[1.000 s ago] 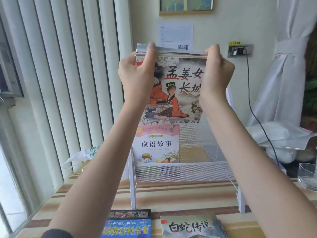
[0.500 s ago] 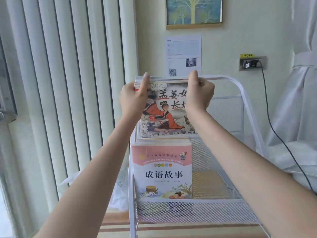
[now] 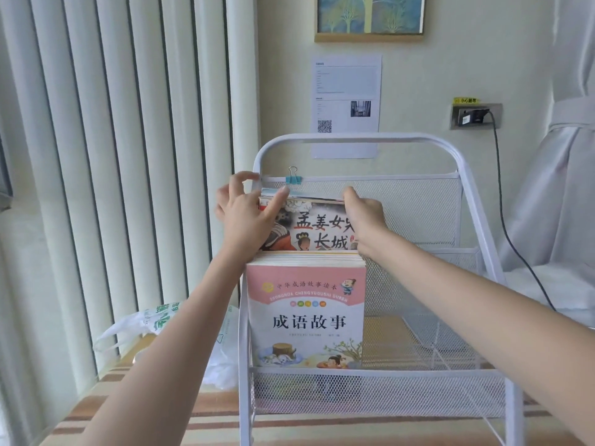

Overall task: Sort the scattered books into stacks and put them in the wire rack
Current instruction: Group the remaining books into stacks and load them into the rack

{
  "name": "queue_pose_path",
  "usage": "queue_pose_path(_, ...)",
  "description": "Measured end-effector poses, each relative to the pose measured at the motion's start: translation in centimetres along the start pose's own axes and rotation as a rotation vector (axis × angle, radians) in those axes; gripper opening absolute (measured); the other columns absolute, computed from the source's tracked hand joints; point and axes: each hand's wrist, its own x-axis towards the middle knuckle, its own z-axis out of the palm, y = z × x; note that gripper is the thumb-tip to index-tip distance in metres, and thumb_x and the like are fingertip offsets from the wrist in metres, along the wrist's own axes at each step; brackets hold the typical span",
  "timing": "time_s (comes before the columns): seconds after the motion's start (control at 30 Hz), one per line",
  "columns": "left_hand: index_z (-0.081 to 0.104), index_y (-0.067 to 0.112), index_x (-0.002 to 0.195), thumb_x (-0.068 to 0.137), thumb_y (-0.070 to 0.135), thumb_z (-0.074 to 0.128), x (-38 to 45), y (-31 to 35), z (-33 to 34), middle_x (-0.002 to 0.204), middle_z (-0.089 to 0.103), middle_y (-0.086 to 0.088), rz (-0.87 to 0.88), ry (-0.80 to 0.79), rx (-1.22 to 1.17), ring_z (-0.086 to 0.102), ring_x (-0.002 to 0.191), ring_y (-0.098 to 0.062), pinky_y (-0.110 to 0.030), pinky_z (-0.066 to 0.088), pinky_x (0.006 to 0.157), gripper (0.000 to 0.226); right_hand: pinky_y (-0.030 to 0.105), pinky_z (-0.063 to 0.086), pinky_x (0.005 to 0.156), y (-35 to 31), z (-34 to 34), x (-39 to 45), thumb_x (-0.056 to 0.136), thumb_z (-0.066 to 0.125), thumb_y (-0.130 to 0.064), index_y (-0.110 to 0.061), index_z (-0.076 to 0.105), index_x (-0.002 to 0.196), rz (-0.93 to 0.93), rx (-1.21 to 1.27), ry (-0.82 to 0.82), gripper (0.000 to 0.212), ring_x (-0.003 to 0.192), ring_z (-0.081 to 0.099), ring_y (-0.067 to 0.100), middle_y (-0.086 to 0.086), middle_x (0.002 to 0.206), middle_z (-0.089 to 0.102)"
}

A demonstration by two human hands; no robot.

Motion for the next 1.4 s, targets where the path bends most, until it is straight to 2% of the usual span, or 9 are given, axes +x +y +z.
queue_pose_path(0.17, 0.061, 0.011, 0.111, 0.081, 0.062, 0.044, -0.3, -0.6, 0.0, 0.140, 0.034, -0.004, 0.065, -0.038, -0.018, 0.026, 0.129, -0.030, -0.032, 0.021, 0.101, 0.062, 0.023, 0.028, 0.046, 0.0, -0.5, -0.3, 0.087, 0.055, -0.033, -0.020, 0.039, 0.054, -0.123, -0.138, -0.007, 0.039, 0.048, 0.041, 0.018, -0.002, 0.051, 0.040)
queue_pose_path(0.3, 0.058, 0.011, 0.109, 0.084, 0.042, 0.064, -0.6, -0.9, -0.4, 0.135, 0.038, -0.010, 0.136, -0.038, -0.162, 0.032, 0.127, -0.027, -0.021, 0.017, 0.097, 0.041, 0.027, 0.026, 0.047, 0.4, -0.5, -0.7, 0.095, 0.049, -0.033, -0.008, 0.053, 0.081, -0.381, -0.310, -0.013, 0.029, 0.051, 0.038, 0.011, -0.003, 0.062, 0.047)
queue_pose_path(0.5, 0.066, 0.010, 0.097, 0.088, 0.033, 0.065, -0.6, -1.2, -0.5, 0.143, 0.036, -0.007, 0.139, -0.033, -0.105, 0.032, 0.127, -0.026, -0.010, 0.012, 0.092, 0.025, 0.029, 0.025, 0.050, 0.1, -1.7, -0.3, 0.101, 0.033, -0.041, -0.019, 0.043, 0.055, -0.722, -0.725, -0.025, 0.052, 0.056, 0.043, 0.016, -0.005, 0.057, 0.038)
queue_pose_path(0.57, 0.065, 0.010, 0.097, 0.090, 0.034, 0.062, -0.5, -1.2, -0.4, 0.143, 0.036, -0.007, 0.147, -0.024, -0.076, 0.031, 0.129, -0.026, -0.012, 0.012, 0.093, 0.025, 0.025, 0.033, 0.053, -0.4, -1.8, -0.2, 0.101, 0.026, -0.044, -0.017, 0.064, 0.085, -0.713, -0.795, -0.118, 0.049, 0.063, 0.051, 0.016, -0.006, 0.060, 0.048)
queue_pose_path(0.63, 0.063, 0.010, 0.098, 0.093, 0.033, 0.057, -0.4, -1.3, -0.2, 0.145, 0.035, -0.007, 0.148, -0.018, -0.053, 0.029, 0.130, -0.027, -0.015, 0.012, 0.095, 0.025, 0.030, 0.047, 0.071, -0.5, -1.6, -0.2, 0.101, 0.023, -0.045, -0.015, 0.061, 0.115, -0.727, -0.819, -0.218, 0.049, 0.085, 0.060, 0.019, 0.000, 0.083, 0.065)
queue_pose_path(0.7, 0.062, 0.010, 0.101, 0.096, 0.031, 0.052, -0.4, -1.4, 0.0, 0.146, 0.034, -0.007, 0.155, -0.008, -0.040, 0.030, 0.130, -0.027, -0.017, 0.013, 0.094, 0.024, 0.037, 0.046, 0.084, -0.2, -1.4, -0.1, 0.102, 0.028, -0.040, -0.015, 0.059, 0.112, -0.815, -0.826, -0.191, 0.041, 0.102, 0.055, 0.023, 0.003, 0.105, 0.065)
queue_pose_path(1.0, 0.056, 0.005, 0.115, 0.096, 0.005, 0.046, -0.6, -1.4, -0.1, 0.142, 0.037, -0.015, 0.218, 0.016, -0.071, 0.035, 0.128, -0.032, 0.005, 0.005, 0.088, 0.022, 0.033, 0.033, 0.085, 0.5, -2.5, 0.2, 0.089, 0.061, -0.025, -0.019, 0.071, 0.093, -0.872, -0.853, -0.063, 0.012, 0.107, 0.044, 0.021, 0.000, 0.105, 0.057)
queue_pose_path(1.23, 0.053, 0.003, 0.121, 0.094, 0.002, 0.047, -0.6, -1.0, -0.4, 0.144, 0.033, -0.016, 0.210, -0.043, 0.054, 0.032, 0.129, -0.034, -0.016, 0.016, 0.095, 0.028, 0.041, 0.038, 0.100, -0.2, -4.0, -0.5, 0.090, 0.047, -0.002, -0.025, 0.061, 0.122, -0.758, -0.868, -0.260, 0.041, 0.118, 0.047, 0.019, -0.002, 0.123, 0.058)
queue_pose_path(1.4, 0.045, 0.008, 0.133, 0.093, 0.002, 0.046, -0.5, -0.5, -2.0, 0.147, 0.035, -0.014, 0.165, -0.153, 0.127, 0.029, 0.135, -0.033, -0.036, 0.020, 0.109, 0.040, 0.039, 0.040, 0.100, -0.6, -6.2, -3.1, 0.085, 0.041, 0.008, -0.024, 0.061, 0.115, -0.750, -0.718, -0.135, 0.048, 0.116, 0.052, 0.016, -0.003, 0.122, 0.061)
